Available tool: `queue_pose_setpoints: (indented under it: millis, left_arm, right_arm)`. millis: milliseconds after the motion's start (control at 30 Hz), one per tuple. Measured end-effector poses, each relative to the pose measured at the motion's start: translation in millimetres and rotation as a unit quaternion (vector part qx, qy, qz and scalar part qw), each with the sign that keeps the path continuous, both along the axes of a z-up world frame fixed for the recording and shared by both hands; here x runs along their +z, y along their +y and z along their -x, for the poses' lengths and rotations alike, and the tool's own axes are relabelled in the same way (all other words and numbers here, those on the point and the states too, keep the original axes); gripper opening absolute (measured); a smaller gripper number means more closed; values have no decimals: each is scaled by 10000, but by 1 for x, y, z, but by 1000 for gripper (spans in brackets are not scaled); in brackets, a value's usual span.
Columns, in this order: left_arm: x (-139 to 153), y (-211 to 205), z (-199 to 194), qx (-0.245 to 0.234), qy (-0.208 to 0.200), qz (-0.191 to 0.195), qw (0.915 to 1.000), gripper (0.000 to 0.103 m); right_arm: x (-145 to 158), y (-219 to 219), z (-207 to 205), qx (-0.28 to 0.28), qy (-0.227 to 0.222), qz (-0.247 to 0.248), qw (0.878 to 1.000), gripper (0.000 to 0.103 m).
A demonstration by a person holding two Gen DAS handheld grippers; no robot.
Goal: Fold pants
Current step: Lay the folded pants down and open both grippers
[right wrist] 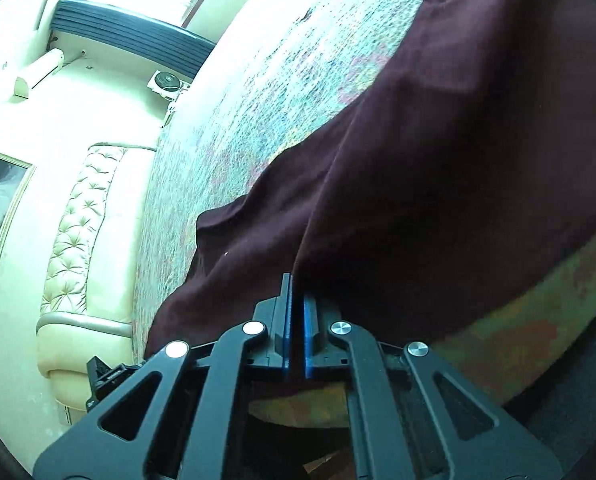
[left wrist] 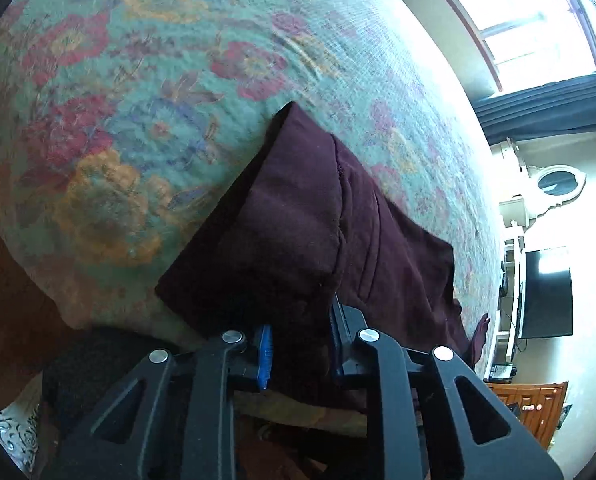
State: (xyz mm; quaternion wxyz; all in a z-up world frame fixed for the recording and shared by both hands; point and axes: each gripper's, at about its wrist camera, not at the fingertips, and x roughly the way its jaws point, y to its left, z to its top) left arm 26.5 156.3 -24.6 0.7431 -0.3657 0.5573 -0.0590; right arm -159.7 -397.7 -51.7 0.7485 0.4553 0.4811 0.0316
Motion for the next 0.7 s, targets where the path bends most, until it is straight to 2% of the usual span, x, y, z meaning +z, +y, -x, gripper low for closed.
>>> queue_pose_setpoints:
  millis: [100, 200, 333, 400, 467, 533, 600, 633, 700]
  left_arm:
    - [-22, 7, 7, 9, 181, 106, 9998, 22]
    - [-22, 8, 6, -40, 134, 135, 9998, 23]
    - [-5, 6, 6, -503, -139, -331, 9981, 28]
    - [6, 3, 14, -731, -275, -663, 9947, 32]
    - [17, 4, 23, -838, -432, -958, 9909, 40]
    - [29, 4, 26, -796, -673, -1315, 9858, 55]
    - [42, 1, 20, -722, -1000, -1673, 9782, 67]
    - [46, 0, 14, -720, -1124, -1794, 9747, 73]
    - [50, -9, -3, -596, -1260, -2019, 9694, 77]
  right_arm:
    - [-19, -3, 9, 5, 328, -95, 9994, 4]
    - [-29, -7, 17, -95, 406, -312, 9986, 4]
    - [-5, -16, 20, 95, 399, -34, 9992, 15]
    - [12, -30, 20, 119, 289, 151, 9994, 25]
    - [33, -49, 15, 68, 132, 371, 9992, 27]
    - [54, -76, 0, -78, -70, 712, 9974, 31]
    - [69, -109, -25, -289, -243, 991, 9944, 41]
    - [74, -128, -40, -437, -310, 1137, 9921, 41]
    - [80, -158, -69, -625, -348, 1402, 9875, 42]
